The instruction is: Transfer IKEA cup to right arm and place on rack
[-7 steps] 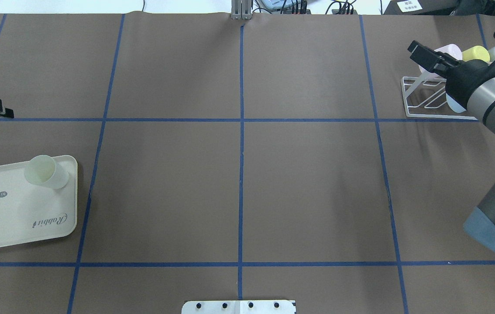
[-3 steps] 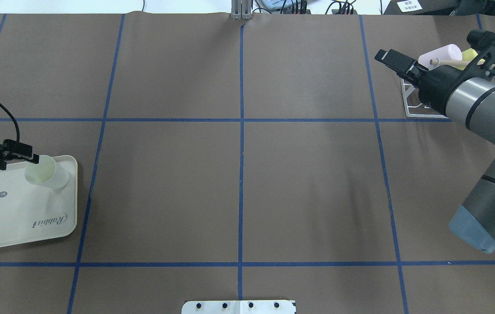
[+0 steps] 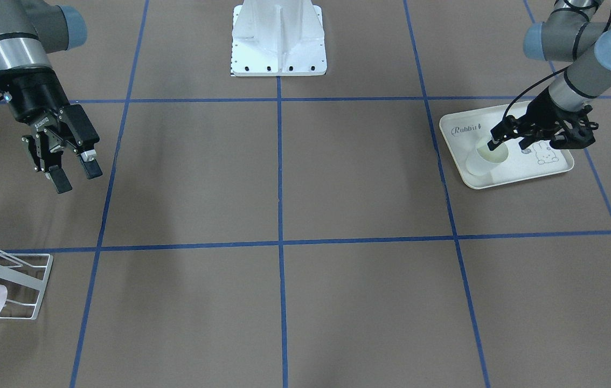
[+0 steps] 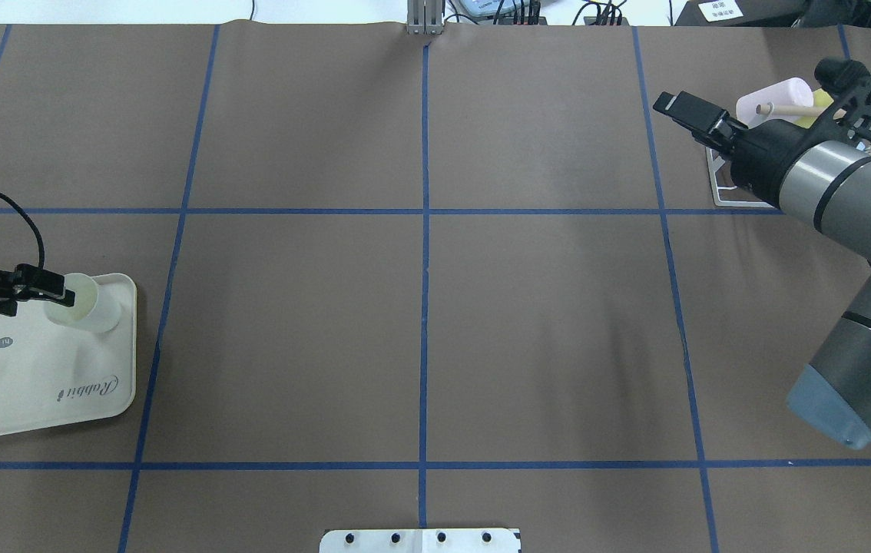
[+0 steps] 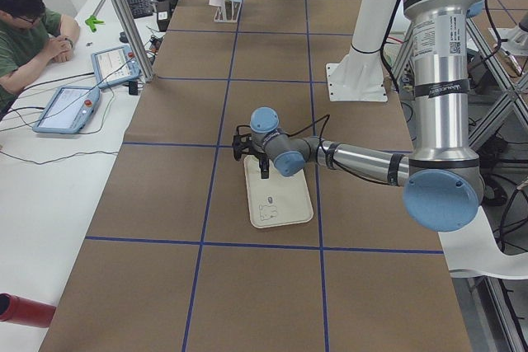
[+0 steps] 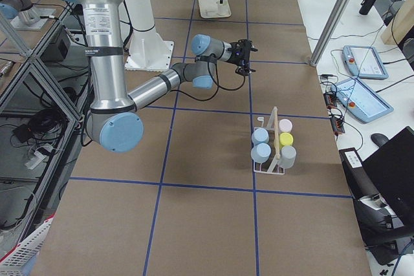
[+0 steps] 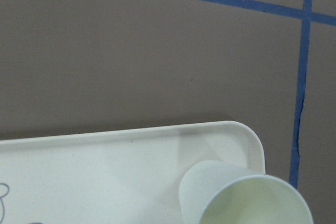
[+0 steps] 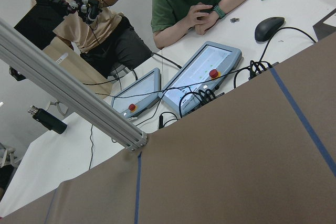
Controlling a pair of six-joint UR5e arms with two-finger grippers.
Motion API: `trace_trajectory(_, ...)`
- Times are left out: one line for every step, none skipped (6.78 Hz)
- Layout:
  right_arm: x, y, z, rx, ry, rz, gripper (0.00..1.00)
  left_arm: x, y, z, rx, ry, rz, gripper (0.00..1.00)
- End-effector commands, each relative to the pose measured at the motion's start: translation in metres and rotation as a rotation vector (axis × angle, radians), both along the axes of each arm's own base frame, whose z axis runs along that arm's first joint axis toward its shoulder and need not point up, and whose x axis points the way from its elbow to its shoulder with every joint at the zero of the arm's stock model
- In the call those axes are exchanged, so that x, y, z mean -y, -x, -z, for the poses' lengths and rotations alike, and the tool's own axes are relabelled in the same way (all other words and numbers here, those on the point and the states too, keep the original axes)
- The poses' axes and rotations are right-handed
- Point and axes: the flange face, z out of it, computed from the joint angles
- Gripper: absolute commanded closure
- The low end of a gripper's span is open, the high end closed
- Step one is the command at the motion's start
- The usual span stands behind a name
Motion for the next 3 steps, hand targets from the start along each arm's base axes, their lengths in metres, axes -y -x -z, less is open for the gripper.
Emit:
trace_trajectory(0.0006,0.0025,-0.0026,-0.004,0.002,0.003,0.00,-0.0030,-0.0030,-0.0039,0.007,0.006,-0.008,0.66)
trace_trajectory(0.0004,0.0035,-0.0034,-0.005,0.003,0.004,0.00,-0.0015,-0.0042,-0.0042,0.007,0.006,-0.008,0.90)
trace_trajectory(0.0000,0.0042,-0.0034,-0.005,0.003,0.006,0.00,0.0003,-0.0068,-0.0007,0.002,0.003,-0.010,1.00)
